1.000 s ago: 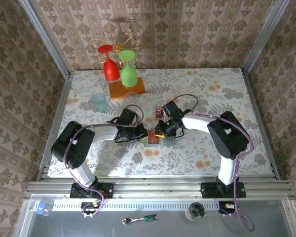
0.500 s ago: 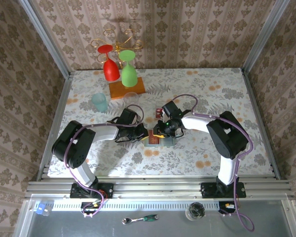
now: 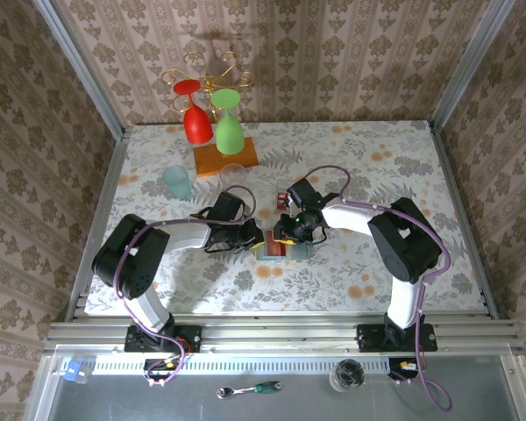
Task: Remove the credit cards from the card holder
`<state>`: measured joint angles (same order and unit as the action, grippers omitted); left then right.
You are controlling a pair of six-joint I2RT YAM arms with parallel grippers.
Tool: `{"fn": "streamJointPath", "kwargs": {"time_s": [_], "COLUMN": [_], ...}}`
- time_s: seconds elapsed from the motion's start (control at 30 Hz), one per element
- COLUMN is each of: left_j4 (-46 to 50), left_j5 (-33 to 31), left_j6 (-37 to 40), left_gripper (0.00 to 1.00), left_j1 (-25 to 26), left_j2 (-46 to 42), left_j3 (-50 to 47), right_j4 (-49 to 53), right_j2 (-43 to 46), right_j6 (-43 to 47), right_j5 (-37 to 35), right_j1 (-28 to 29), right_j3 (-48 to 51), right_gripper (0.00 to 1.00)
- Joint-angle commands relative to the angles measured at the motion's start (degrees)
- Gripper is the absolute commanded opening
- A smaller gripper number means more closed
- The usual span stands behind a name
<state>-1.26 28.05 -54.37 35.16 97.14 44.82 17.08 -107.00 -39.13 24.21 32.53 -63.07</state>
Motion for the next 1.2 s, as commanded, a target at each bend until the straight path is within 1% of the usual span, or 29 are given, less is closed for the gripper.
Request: {"fn": "streamJointPath", "kwargs": {"time_s": [0.0, 0.37, 0.6, 0.93, 1.07, 1.17], "left_j4": [3.28, 6.33, 7.33, 8.02, 8.64, 8.64], "left_j5": [-0.28, 1.28, 1.89, 1.58, 1.00, 0.69], "left_j6": [1.45, 3.00, 3.47, 3.69, 3.83, 3.83], "left_gripper": [0.09, 0.10, 0.09, 0.05, 0.03, 0.04], "left_j1": [-0.11, 0.22, 2.29, 3.14, 3.12, 3.08], "left_j2": [0.46, -0.57, 1.44, 4.24, 4.05, 3.42], "left_j3": [1.42, 5.51, 7.46, 7.74, 7.57, 7.44], "right_j4": [4.37, 3.51, 2.11, 1.18, -0.01, -0.58], "right_j2": [1.30, 4.17, 5.99, 5.38, 4.63, 3.93], "right_j6": [1.13, 1.06, 0.40, -0.33, -0.76, -1.03], "right_j5": [-3.02, -2.39, -2.94, -2.17, -1.22, -0.48], "right_j1": [0.34, 0.08, -0.89, -1.51, -1.68, -1.77], "right_j3": [-0.91, 0.17, 2.22, 3.99, 4.52, 4.71], "right_gripper": [0.28, 0.28, 0.28, 0.29, 0.29, 0.29]}}
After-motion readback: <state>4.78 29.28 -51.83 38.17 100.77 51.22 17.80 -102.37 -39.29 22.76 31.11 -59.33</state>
